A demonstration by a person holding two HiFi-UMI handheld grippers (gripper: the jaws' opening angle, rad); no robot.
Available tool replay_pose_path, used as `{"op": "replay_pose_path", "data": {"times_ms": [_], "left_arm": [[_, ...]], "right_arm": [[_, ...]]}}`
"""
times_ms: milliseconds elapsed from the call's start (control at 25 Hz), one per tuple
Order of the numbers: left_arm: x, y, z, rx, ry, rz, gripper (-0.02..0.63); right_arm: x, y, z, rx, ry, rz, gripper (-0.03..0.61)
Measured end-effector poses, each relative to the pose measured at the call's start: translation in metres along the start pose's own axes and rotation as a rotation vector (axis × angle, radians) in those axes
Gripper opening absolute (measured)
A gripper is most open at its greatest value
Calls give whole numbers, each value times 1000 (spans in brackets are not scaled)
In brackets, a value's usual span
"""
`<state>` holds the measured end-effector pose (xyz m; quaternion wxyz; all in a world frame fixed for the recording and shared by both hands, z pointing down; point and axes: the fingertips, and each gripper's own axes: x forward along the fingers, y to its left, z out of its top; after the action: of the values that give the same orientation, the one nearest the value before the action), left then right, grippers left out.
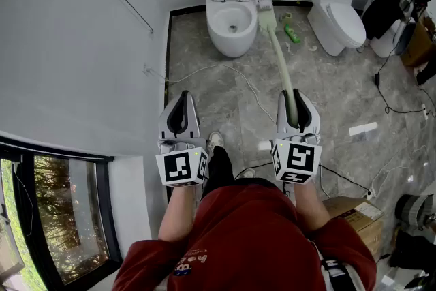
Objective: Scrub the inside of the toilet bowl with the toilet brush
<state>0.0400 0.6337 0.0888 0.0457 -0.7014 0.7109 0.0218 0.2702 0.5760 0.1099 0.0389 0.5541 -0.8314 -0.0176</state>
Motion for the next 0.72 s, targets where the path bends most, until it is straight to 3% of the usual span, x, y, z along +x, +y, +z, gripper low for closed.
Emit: {"op": "replay_pose_path", "data": {"times_ms": [720], "left_arm": [[70,26,-28,-4,64,-24,5]], "right_arm": [[75,7,-22,16,60,-16,114]]}}
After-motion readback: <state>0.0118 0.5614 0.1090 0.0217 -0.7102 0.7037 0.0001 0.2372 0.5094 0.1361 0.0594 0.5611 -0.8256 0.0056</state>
